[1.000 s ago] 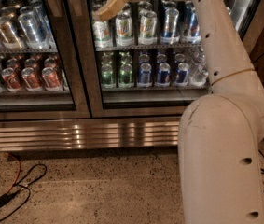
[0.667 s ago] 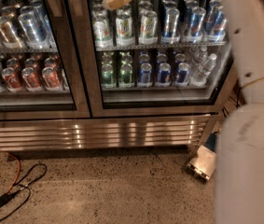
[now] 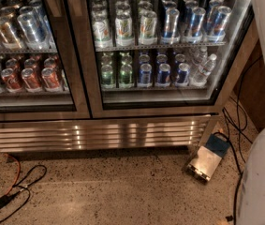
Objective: Open right fridge door
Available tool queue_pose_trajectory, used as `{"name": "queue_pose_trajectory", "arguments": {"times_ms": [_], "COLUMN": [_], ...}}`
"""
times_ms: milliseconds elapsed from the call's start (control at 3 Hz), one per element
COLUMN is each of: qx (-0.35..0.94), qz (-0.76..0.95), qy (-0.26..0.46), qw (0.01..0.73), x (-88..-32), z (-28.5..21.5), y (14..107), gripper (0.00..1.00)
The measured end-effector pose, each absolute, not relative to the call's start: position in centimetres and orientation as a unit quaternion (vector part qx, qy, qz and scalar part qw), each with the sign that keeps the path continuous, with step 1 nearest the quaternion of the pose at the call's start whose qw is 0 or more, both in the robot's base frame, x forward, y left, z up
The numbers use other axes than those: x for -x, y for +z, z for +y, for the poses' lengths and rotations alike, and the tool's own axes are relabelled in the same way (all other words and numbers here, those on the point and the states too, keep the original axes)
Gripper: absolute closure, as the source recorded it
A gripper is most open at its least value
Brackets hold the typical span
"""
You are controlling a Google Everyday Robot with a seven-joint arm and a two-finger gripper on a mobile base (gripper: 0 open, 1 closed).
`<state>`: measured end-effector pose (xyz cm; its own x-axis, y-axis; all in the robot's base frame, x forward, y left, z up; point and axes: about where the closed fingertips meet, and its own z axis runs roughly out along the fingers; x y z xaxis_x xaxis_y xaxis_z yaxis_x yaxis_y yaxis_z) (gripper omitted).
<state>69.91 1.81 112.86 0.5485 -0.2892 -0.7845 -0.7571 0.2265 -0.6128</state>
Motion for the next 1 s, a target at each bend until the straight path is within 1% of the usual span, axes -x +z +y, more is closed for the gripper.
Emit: {"name": "queue_pose_trajectory", "arguments": {"times_ms": [333, 667, 1000], "qx": [0.604, 0.606, 0.602], "qz": [0.436, 0.445, 0.475], "qy": [0.193, 0.201, 0.212], "qw": [0.639, 0.628, 0.606], "x": [-67.6, -63.2, -60.3], "z": [2.6, 1.8, 0.8], "y": [112.2, 111.1, 107.1], "gripper": [0.0, 0.0, 0.0]}}
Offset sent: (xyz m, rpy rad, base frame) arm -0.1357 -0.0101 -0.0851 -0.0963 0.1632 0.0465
